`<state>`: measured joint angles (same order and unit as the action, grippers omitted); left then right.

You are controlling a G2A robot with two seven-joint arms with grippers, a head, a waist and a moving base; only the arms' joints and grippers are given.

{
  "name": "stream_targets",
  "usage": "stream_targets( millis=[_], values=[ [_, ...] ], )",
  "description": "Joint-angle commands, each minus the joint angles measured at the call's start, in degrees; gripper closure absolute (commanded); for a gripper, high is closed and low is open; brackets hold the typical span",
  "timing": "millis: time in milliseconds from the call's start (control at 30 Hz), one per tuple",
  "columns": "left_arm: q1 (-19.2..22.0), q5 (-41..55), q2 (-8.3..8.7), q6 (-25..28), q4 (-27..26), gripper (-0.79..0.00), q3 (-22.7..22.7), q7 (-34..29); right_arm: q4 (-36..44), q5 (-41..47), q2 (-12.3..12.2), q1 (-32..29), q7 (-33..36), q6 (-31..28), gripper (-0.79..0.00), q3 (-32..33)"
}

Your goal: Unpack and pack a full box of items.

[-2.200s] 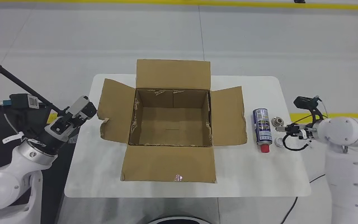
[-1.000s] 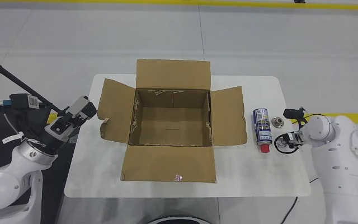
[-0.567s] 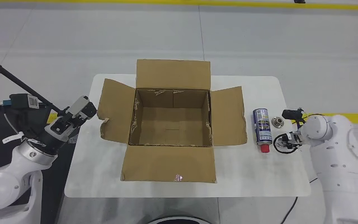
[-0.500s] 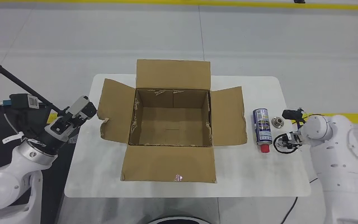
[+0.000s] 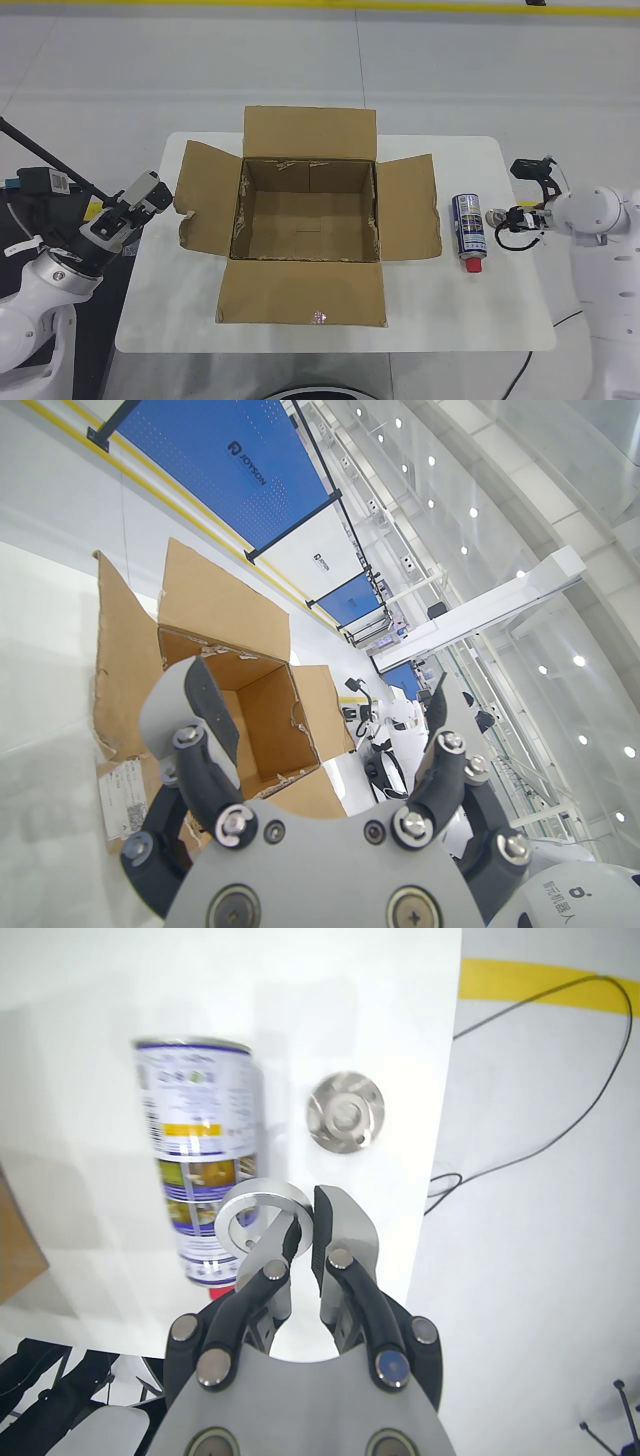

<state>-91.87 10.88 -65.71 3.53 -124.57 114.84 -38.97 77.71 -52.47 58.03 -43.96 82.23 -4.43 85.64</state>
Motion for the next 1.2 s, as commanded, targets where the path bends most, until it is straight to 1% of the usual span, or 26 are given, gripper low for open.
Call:
stream_targets(
  millis=[0, 133, 300, 500, 900, 1067, 1167],
  values=[
    [0.0, 0.0, 0.0, 0.0, 0.0, -0.785, 0.0, 0.0, 2.89, 1.91, 0.07, 0.34, -0.23, 0.2, 0.0, -0.32],
    [0.0, 0.0, 0.0, 0.0, 0.0, -0.785, 0.0, 0.0, 7.52, 5.47, 0.28, 0.99, -0.55, 0.19, 0.0, -1.78],
    [0.0, 0.0, 0.0, 0.0, 0.0, -0.785, 0.0, 0.0, 10.63, 8.99, 0.47, 2.04, -0.93, -0.44, 0.0, -3.87],
    [0.0, 0.0, 0.0, 0.0, 0.0, -0.785, 0.0, 0.0, 12.21, 12.75, 0.57, 3.13, -0.95, -1.86, 0.0, -6.17],
    [0.0, 0.0, 0.0, 0.0, 0.0, -0.785, 0.0, 0.0, 13.56, 16.63, 0.74, 4.13, -1.93, -3.19, 0.0, -11.08],
    [0.0, 0.0, 0.0, 0.0, 0.0, -0.785, 0.0, 0.0, 14.66, 18.5, 0.7, 4.99, -2.51, -3.3, 0.0, -11.83],
    [0.0, 0.0, 0.0, 0.0, 0.0, -0.785, 0.0, 0.0, 15.57, 18.65, 0.6, 5.43, -3.58, -2.1, 0.0, -11.66]
  ],
)
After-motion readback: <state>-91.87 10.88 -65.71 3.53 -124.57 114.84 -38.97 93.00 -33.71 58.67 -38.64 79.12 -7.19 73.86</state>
